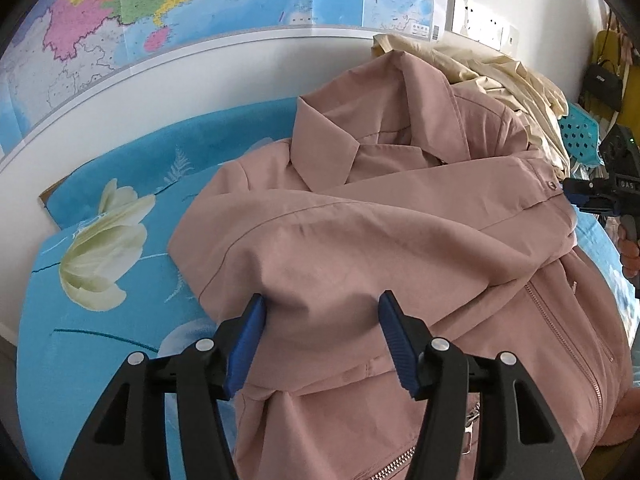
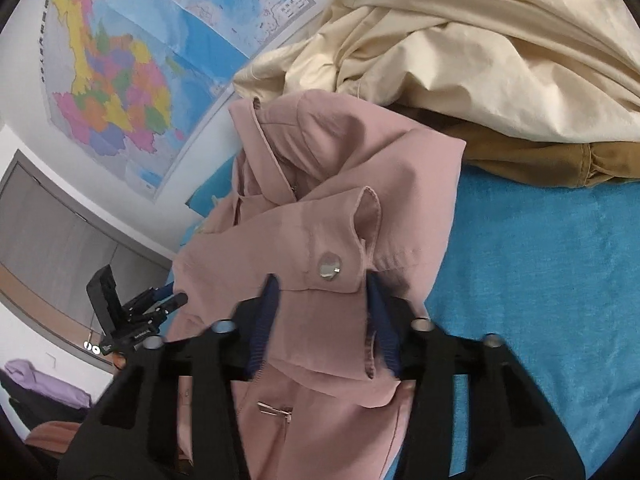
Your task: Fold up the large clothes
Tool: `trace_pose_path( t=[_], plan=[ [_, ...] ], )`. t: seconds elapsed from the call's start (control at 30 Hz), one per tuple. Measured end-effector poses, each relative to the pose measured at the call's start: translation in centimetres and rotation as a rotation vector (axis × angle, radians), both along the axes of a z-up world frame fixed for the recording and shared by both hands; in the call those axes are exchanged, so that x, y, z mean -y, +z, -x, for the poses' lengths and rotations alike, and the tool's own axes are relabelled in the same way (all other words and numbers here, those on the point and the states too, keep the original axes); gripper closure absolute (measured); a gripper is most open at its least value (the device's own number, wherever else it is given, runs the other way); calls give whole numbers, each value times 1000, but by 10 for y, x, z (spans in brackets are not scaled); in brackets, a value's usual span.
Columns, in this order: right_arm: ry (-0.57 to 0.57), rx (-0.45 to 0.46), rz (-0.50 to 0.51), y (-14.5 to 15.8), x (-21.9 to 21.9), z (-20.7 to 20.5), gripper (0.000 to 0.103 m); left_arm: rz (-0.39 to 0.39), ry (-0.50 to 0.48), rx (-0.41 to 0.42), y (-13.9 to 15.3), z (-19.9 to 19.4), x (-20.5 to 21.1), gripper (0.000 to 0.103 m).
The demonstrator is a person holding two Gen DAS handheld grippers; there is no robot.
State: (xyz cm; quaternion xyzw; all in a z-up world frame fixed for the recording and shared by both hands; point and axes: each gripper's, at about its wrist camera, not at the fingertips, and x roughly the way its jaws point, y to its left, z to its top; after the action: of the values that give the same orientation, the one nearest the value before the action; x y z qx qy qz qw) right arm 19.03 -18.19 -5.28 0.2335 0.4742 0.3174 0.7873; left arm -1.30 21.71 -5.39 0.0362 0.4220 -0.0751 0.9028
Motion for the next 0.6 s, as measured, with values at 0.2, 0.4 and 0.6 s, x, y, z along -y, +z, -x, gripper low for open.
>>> trace_pose_path(
  t=[0.2,0.4,0.6],
  plan=[
    [-2,33,58,3,1,7,84,0,46,7,2,5,0,47],
    [-8,55,106,4,-2,10,76,-35,49,14,1,7,8,47],
    [-12,57,140,-1,-8,8,89,-31,50,15,-1,8,9,47]
  ],
)
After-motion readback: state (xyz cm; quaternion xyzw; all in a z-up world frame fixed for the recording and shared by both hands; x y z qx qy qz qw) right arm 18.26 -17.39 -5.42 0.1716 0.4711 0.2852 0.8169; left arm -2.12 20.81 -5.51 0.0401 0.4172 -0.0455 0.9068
